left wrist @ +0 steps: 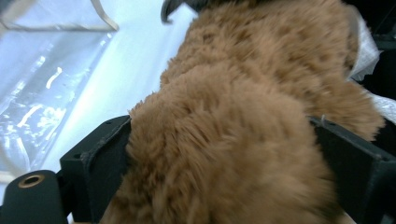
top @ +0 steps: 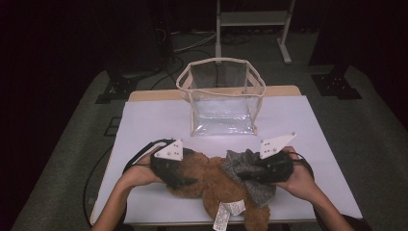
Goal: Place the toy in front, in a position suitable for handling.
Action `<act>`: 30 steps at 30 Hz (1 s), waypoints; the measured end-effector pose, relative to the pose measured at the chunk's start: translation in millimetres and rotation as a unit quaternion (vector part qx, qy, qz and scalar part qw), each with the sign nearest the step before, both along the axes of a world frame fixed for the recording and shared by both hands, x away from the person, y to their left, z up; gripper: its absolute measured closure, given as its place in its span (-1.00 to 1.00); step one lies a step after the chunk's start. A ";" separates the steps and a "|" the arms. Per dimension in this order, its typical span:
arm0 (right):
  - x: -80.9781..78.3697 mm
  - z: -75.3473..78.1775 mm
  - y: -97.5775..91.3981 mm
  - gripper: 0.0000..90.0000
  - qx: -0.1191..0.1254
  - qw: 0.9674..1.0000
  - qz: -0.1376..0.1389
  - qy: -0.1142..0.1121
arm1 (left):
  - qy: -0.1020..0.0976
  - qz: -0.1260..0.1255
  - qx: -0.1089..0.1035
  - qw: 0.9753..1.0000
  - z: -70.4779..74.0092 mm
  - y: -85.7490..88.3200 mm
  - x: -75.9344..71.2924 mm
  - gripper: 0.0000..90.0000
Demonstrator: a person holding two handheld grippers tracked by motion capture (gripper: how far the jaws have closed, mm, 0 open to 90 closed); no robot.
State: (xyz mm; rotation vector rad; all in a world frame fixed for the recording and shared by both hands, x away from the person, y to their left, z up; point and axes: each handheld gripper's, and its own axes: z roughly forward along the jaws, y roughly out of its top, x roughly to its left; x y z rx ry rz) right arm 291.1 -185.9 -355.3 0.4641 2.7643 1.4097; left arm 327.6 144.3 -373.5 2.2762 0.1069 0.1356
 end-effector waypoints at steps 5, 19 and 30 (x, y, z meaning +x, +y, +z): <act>1.1 4.0 -25.2 0.63 0.006 1.000 -0.029 -0.006 | 0.005 0.002 -0.013 1.000 -5.0 6.0 2.2 -0.27; 3.8 -10.1 -8.0 0.63 0.001 1.000 -0.026 -0.010 | -0.035 0.036 0.040 0.998 13.9 25.2 -20.0 -0.07; 3.6 -5.4 -6.6 0.63 -0.006 0.999 -0.042 -0.028 | -0.021 0.052 -0.009 0.998 0.3 41.6 -45.4 -0.12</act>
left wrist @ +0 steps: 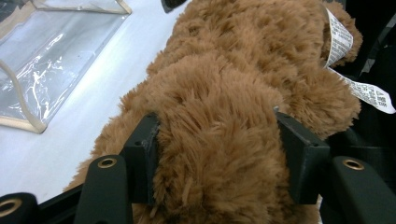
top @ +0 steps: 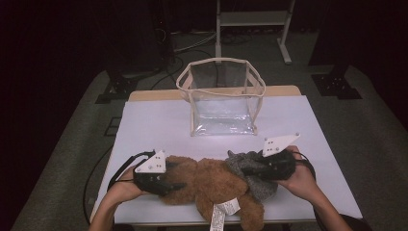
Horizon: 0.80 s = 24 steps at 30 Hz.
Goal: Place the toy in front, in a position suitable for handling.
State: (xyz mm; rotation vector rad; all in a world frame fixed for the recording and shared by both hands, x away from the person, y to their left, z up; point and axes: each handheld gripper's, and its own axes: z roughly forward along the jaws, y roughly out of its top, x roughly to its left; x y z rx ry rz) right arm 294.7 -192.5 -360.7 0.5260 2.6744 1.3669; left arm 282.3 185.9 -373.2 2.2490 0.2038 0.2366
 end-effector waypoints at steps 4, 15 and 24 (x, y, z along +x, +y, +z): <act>1.2 -5.9 -4.2 0.63 0.006 1.000 -0.005 0.013 | 0.004 0.002 -0.009 1.000 -1.3 0.9 3.2 -0.15; -5.6 -7.5 -17.7 0.62 0.033 0.999 0.008 0.036 | 0.016 -0.001 -0.014 1.000 -1.5 -1.7 9.9 -0.43; 1.5 -24.4 -28.0 0.62 0.012 0.998 -0.019 0.055 | 0.016 -0.008 -0.002 1.000 0.7 0.6 11.6 -0.34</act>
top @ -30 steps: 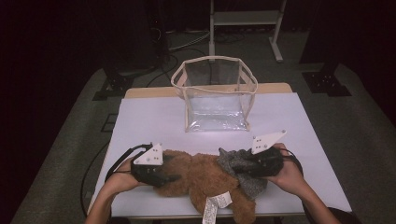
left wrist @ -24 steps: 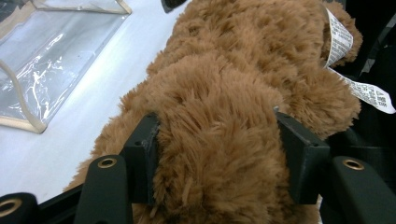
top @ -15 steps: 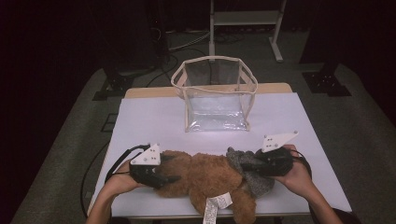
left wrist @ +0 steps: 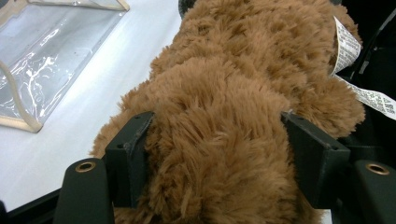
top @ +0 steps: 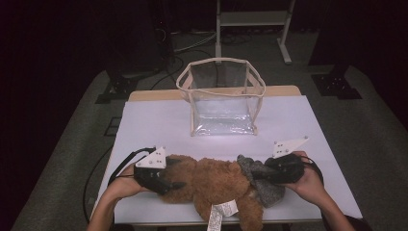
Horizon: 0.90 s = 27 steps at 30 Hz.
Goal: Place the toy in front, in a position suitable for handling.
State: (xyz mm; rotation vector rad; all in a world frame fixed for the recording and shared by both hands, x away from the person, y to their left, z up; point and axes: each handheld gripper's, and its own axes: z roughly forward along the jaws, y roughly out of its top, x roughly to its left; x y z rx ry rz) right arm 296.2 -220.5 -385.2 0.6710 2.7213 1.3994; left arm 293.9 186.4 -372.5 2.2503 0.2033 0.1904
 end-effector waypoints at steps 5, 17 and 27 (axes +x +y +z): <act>-1.3 -0.9 6.3 0.62 0.018 1.000 0.016 0.007 | 0.000 0.001 0.004 1.000 7.9 -5.1 2.4 -0.45; -0.5 -1.4 23.0 0.61 0.037 0.999 0.025 0.003 | -0.045 -0.080 0.026 0.995 29.9 -84.8 -15.4 -0.78; -3.6 -2.9 0.9 0.61 0.039 0.999 0.007 0.006 | -0.031 -0.116 0.076 0.990 24.5 -134.3 -6.7 -0.88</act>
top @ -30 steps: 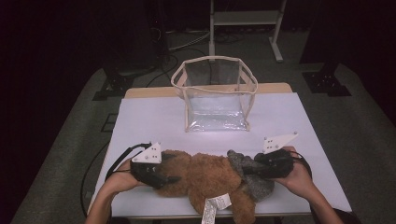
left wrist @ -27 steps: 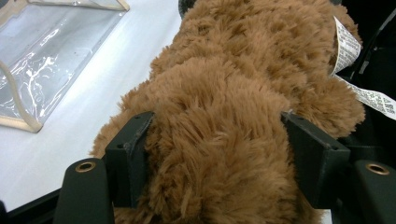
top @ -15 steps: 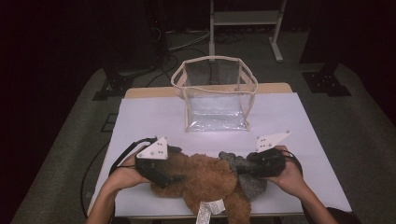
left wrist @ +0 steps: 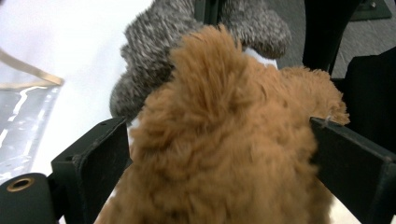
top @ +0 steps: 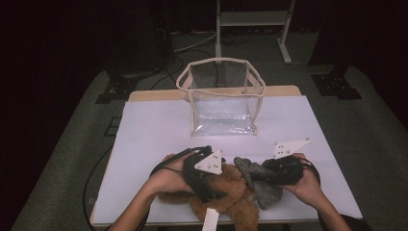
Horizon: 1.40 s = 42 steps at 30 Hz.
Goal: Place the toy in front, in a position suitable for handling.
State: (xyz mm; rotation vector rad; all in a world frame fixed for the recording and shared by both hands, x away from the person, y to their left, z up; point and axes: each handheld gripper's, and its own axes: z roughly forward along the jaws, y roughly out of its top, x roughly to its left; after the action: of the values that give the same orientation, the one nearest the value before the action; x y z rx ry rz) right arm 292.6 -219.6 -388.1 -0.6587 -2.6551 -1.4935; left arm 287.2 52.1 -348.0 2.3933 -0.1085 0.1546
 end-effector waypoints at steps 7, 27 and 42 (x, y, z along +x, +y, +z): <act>-3.6 -2.5 -21.9 0.61 0.008 1.000 -0.021 0.010 | 0.021 -0.016 0.029 0.999 -6.3 -17.4 4.1 -0.94; -2.8 -4.0 -52.3 0.61 0.025 0.998 -0.050 0.021 | -0.018 -0.041 0.060 0.997 4.6 -39.1 7.9 -0.07; 0.3 42.5 -104.3 0.61 0.043 0.993 -0.104 -0.030 | -0.027 0.010 0.012 1.000 22.0 -101.5 39.3 -0.10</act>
State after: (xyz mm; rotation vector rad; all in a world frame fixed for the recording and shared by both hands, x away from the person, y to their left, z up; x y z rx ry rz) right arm 292.9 -323.9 -345.6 -0.9223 -2.6147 -1.6934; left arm 326.5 -49.4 -326.1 2.4160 -0.1126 0.2272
